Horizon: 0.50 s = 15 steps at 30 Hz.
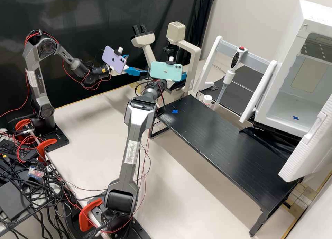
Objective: Move the petri dish to the microscope
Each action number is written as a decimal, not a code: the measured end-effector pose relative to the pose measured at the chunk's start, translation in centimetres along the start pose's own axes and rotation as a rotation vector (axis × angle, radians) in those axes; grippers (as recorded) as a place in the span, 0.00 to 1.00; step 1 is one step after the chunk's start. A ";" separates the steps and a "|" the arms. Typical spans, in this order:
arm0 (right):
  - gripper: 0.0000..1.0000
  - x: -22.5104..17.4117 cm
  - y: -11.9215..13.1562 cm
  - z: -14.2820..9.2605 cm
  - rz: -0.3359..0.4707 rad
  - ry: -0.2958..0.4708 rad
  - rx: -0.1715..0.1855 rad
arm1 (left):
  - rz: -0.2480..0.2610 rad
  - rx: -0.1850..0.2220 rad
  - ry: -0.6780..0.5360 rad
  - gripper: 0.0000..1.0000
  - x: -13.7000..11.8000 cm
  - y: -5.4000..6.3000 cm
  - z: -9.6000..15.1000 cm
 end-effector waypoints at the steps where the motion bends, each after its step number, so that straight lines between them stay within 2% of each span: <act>1: 0.00 0.0 0.0 0.1 -0.007 0.001 0.002 | 0.000 0.000 0.000 1.00 0.0 0.0 0.0; 5: 0.00 0.1 0.1 0.4 -0.035 0.006 0.005 | 0.000 0.000 0.000 1.00 0.0 0.0 0.0; 9: 0.00 -0.2 0.5 0.5 -0.075 0.008 0.040 | 0.000 0.000 0.000 1.00 0.0 0.0 0.0; 15: 0.00 -0.8 0.6 0.4 -0.130 0.011 0.040 | 0.000 0.000 0.000 1.00 0.0 0.0 0.0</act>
